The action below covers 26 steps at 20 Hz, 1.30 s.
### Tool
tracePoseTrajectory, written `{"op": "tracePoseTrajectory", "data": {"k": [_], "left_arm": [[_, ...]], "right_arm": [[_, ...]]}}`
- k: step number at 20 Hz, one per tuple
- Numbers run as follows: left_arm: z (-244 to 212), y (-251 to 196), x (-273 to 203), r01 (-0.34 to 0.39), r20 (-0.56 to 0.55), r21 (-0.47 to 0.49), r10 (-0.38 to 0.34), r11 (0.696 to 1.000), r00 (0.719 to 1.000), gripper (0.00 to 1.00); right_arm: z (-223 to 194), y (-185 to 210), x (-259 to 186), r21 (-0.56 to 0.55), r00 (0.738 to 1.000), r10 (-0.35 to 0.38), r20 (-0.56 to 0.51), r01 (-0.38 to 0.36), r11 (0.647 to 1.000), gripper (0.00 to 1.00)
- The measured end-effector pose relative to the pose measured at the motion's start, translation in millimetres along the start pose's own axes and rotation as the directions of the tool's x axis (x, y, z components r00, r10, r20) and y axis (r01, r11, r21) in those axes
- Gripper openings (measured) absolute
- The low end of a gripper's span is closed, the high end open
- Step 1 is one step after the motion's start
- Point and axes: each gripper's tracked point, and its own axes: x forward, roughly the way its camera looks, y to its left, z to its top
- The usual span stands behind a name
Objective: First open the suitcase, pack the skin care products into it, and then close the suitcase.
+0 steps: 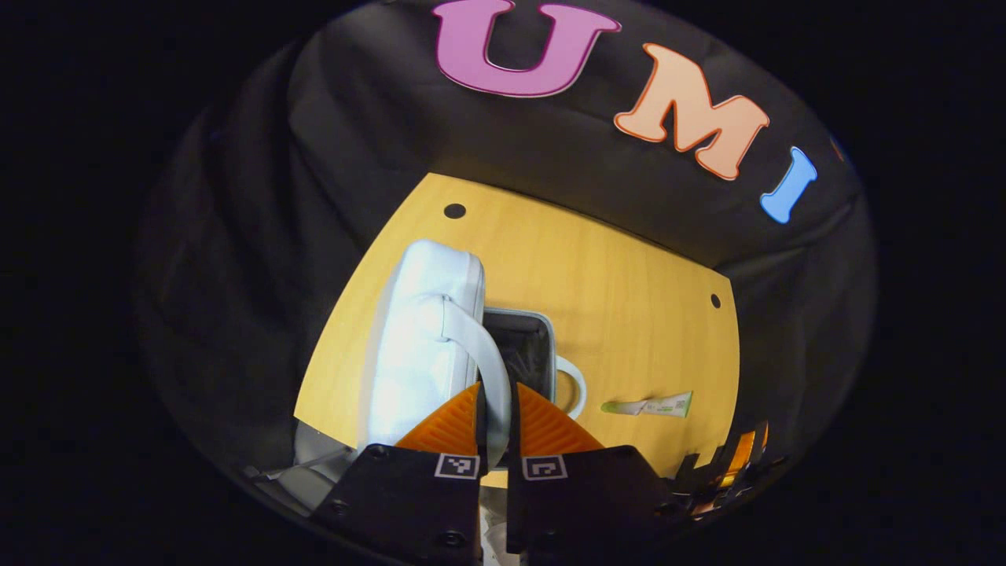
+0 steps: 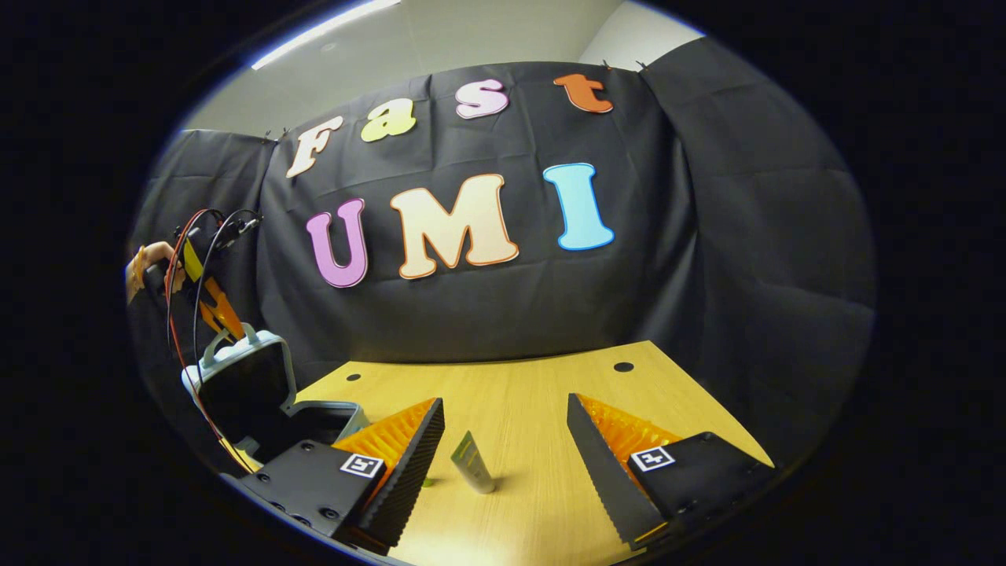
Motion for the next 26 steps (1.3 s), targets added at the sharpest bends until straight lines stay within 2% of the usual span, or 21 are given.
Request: {"op": "tracePoseTrajectory", "data": {"k": [4, 7, 10, 13, 16, 19, 23, 26], "left_arm": [[3, 24, -6, -0.046, 0.015, -0.031, 0.047, 0.998, 0.999, 0.06], [9, 54, -8, -0.131, 0.038, -0.028, 0.133, 0.991, 0.990, 0.06], [6, 79, -9, -0.221, 0.034, -0.038, 0.222, 0.975, 0.974, 0.05], [4, 110, -8, -0.314, 0.046, 0.000, 0.314, 0.949, 0.948, 0.05], [-3, 133, 1, -0.372, 0.020, 0.016, 0.372, 0.928, 0.928, 0.05], [-18, 153, 23, -0.379, -0.042, -0.045, 0.377, 0.924, 0.925, 0.05], [-49, 172, 45, -0.320, -0.101, -0.144, 0.308, 0.936, 0.946, 0.05], [-68, 181, 58, -0.322, -0.143, -0.170, 0.300, 0.931, 0.943, 0.05]], "right_arm": [[2, 10, -5, -0.011, 1.000, 0.000, 0.006, 0.000, 1.000, 0.98], [-1, 19, -7, -0.013, 1.000, -0.004, 0.004, 0.004, 1.000, 0.98], [-2, 27, -8, -0.021, 1.000, -0.012, 0.010, 0.012, 1.000, 0.98], [-8, 36, -6, -0.006, 1.000, -0.021, 0.000, 0.021, 1.000, 0.98], [-10, 41, -5, -0.005, 0.999, -0.043, 0.004, 0.043, 0.999, 0.98], [-11, 46, -4, 0.007, 0.998, -0.061, 0.005, 0.061, 0.998, 0.98], [-14, 53, -4, -0.006, 0.996, -0.084, -0.003, 0.084, 0.996, 0.98], [-15, 55, -7, -0.025, 0.995, -0.101, -0.005, 0.101, 0.995, 0.98]]}}
